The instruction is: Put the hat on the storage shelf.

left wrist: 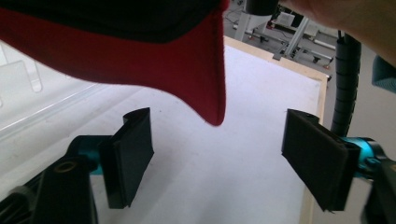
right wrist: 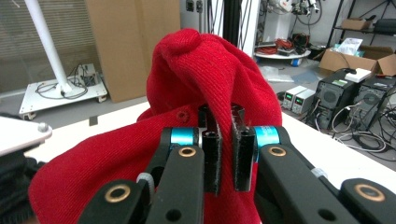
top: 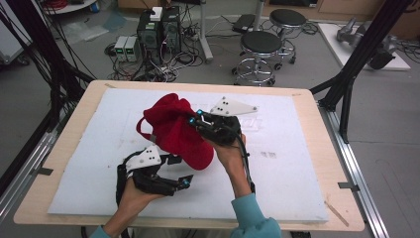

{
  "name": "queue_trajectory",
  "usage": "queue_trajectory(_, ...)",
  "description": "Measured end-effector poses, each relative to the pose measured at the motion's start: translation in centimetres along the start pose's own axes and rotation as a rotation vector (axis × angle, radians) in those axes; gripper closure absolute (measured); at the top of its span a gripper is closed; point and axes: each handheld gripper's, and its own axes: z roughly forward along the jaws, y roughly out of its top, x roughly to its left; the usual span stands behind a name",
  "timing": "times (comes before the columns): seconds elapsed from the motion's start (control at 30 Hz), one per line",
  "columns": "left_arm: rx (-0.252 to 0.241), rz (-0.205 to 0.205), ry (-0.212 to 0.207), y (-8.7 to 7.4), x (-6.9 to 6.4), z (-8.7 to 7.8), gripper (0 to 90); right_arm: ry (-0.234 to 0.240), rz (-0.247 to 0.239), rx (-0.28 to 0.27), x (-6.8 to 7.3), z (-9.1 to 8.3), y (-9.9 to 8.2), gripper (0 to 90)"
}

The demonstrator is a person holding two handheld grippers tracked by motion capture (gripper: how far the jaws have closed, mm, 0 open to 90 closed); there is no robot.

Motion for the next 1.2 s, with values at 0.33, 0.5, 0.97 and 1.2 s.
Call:
queue_trajectory(0.33, -0.032, -0.001, 0.029, 0.11, 0.2, 0.87, 50.2, 0.01, 0.011, -0.03, 0.41, -0.14, 0.15, 85.9)
queue_trajectory(0.5, -0.038, -0.004, 0.044, 0.1, 0.31, 1.0, 59.2, 0.019, 0.014, -0.029, 0.55, -0.12, 0.17, 85.9)
queue_trajectory(0.97, -0.039, 0.002, 0.086, 0.07, 0.49, 0.7, 80.1, 0.02, 0.012, -0.062, 0.83, -0.07, 0.24, 85.9)
queue_trajectory(1.2, -0.049, -0.014, 0.131, 0.07, 0.64, 0.28, 85.3, 0.035, 0.0, -0.082, 0.96, -0.32, 0.32, 85.9)
